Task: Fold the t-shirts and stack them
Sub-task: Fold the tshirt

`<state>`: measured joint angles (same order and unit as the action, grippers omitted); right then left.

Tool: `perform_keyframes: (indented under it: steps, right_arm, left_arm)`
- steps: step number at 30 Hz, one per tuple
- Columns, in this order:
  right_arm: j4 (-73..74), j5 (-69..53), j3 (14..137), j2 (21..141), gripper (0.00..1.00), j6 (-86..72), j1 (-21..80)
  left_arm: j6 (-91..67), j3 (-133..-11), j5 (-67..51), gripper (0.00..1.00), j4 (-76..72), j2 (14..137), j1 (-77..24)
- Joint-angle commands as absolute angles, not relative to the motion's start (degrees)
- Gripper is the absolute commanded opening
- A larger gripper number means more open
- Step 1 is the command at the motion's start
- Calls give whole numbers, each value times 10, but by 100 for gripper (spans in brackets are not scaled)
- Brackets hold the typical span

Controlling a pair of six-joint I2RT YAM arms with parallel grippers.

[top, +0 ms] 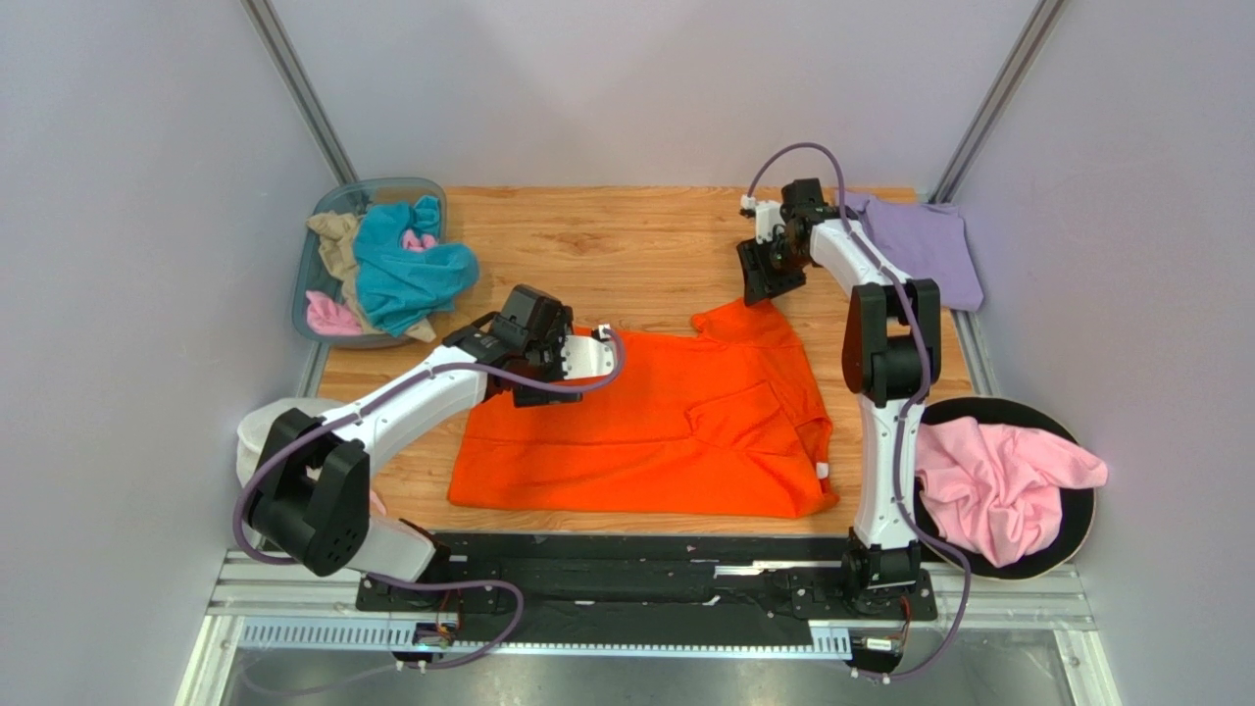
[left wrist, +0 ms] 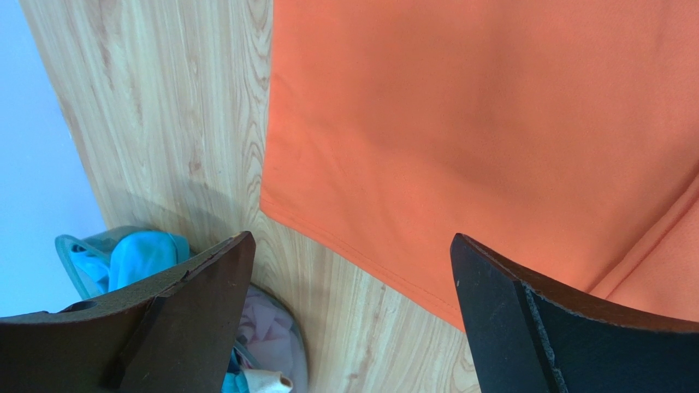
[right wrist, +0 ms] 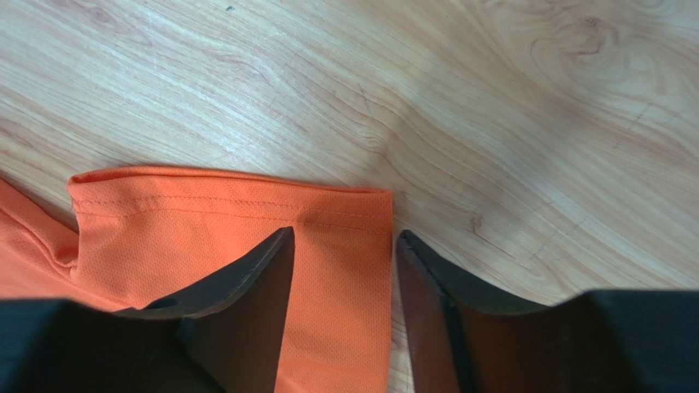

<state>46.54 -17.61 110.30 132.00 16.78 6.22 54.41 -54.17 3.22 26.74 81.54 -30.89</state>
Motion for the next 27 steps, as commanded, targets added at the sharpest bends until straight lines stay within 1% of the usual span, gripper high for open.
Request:
perform_keyframes:
  steps: [1, 3, 6, 8, 9, 10, 11, 12, 15, 19, 23, 24, 27]
  right_arm:
    - [467, -193, 1131, 1338, 47, 168, 61]
    - [467, -193, 1129, 1337, 44, 167, 61]
    - [469, -192, 1121, 1333, 45, 170, 61]
    - [468, -188, 1117, 1332, 41, 174, 61]
    - [468, -186, 1115, 1331, 37, 175, 61]
    - [468, -184, 1112, 1331, 28, 176, 60]
    - [468, -184, 1111, 1330, 23, 176, 61]
    - [468, -182, 1111, 1329, 13, 176, 60]
    - [468, -183, 1108, 1325, 0, 176, 61]
    - [470, -185, 1101, 1315, 0, 176, 61]
    - [476, -192, 1086, 1295, 0, 177, 62]
    - [477, -192, 1081, 1290, 0, 179, 62]
    - [477, -190, 1063, 1274, 0, 188, 65]
  left_arm:
    - [560, -572, 16, 99, 251, 828, -289]
    - [562, -577, 15, 98, 250, 832, -282]
    - [568, -584, 13, 98, 250, 838, -270]
    - [570, -585, 11, 98, 249, 839, -260]
    - [570, -586, 11, 98, 247, 840, -258]
    - [573, -586, 11, 98, 244, 844, -251]
    - [574, -587, 11, 98, 237, 845, -246]
    - [575, -591, 11, 98, 235, 849, -236]
    - [572, -613, -12, 98, 242, 881, -209]
    - [578, -682, -48, 97, 282, 949, -172]
    - [569, -841, -100, 96, 408, 1047, -138]
    - [570, -861, -108, 95, 421, 1079, -132]
    - [584, -911, -106, 95, 442, 1126, -125]
